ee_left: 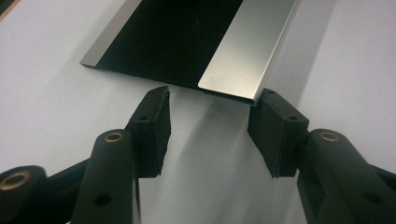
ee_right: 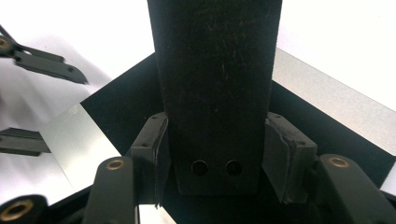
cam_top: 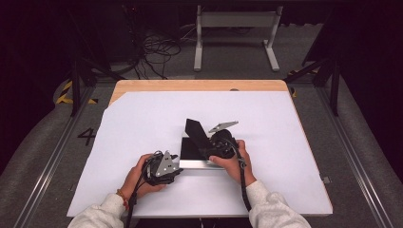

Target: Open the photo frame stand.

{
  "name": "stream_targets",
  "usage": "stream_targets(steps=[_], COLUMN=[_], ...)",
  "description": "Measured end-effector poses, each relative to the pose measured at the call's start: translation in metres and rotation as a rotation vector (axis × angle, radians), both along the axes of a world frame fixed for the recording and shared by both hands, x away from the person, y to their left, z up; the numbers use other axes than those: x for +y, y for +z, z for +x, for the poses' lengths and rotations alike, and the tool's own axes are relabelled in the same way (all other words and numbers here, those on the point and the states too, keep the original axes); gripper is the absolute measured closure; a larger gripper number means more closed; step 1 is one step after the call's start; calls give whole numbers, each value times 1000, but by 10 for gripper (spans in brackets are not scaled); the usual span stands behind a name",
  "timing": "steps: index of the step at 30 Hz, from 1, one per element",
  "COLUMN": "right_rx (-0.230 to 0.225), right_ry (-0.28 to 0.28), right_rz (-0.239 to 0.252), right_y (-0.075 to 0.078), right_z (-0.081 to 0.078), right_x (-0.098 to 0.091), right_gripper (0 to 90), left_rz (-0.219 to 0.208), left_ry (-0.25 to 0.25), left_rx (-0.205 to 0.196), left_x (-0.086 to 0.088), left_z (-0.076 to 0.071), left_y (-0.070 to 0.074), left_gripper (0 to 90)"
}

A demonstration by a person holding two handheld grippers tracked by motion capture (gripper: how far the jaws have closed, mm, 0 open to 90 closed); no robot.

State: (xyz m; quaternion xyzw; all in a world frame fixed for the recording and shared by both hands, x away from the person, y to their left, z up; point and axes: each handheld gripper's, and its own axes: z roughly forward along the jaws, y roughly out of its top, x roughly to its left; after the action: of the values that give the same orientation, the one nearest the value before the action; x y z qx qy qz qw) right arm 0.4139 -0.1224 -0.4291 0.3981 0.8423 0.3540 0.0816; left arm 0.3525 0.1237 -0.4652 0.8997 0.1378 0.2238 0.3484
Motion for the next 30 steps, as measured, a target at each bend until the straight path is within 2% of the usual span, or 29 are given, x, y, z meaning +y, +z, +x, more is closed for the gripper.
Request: stream_targets(steps=[4, 5, 6, 7, 11, 12, 14, 18, 21, 22, 24, 30], right_rx=[18, 20, 23, 25, 33, 32, 40, 45, 50, 49, 50, 56], right_ry=[-3, -7, -10, -8, -7, -8, -5, -10, -12, -11, -14, -22], right_rz=[19, 13, 14, 13, 11, 14, 17, 15, 10, 9, 9, 26], right_y=[3, 3, 4, 4, 4, 4, 5, 6, 6, 6, 6, 9], right_z=[0, 0, 0, 1, 1, 1, 2, 2, 2, 2, 2, 4], right_x=[0, 1, 0, 0, 0, 0, 0, 0, 0, 0, 0, -2], right_gripper=[464, 464, 464, 464, 463, 463, 464, 463, 463, 463, 463, 462], left_rz=[9, 17, 26, 22, 15, 19, 17, 20, 49, 55, 72, 52], left_ry=[2, 6, 7, 16, 27, 27, 41, 45, 16, 8, -15, -23], left_rx=[-13, -30, -50, -46, -60, -79, -75, -94, -123, -122, -149, -174], left_x=[-2, -3, -2, -2, -2, -3, -3, -5, -6, -7, -9, -10], left_z=[0, -1, 0, 1, 2, 3, 5, 8, 11, 11, 12, 11], left_y=[-1, -1, -1, -1, -1, -1, -1, -2, -2, -3, -3, -2], left_gripper=[565, 575, 633, 668, 650, 650, 580, 569, 564, 568, 600, 610])
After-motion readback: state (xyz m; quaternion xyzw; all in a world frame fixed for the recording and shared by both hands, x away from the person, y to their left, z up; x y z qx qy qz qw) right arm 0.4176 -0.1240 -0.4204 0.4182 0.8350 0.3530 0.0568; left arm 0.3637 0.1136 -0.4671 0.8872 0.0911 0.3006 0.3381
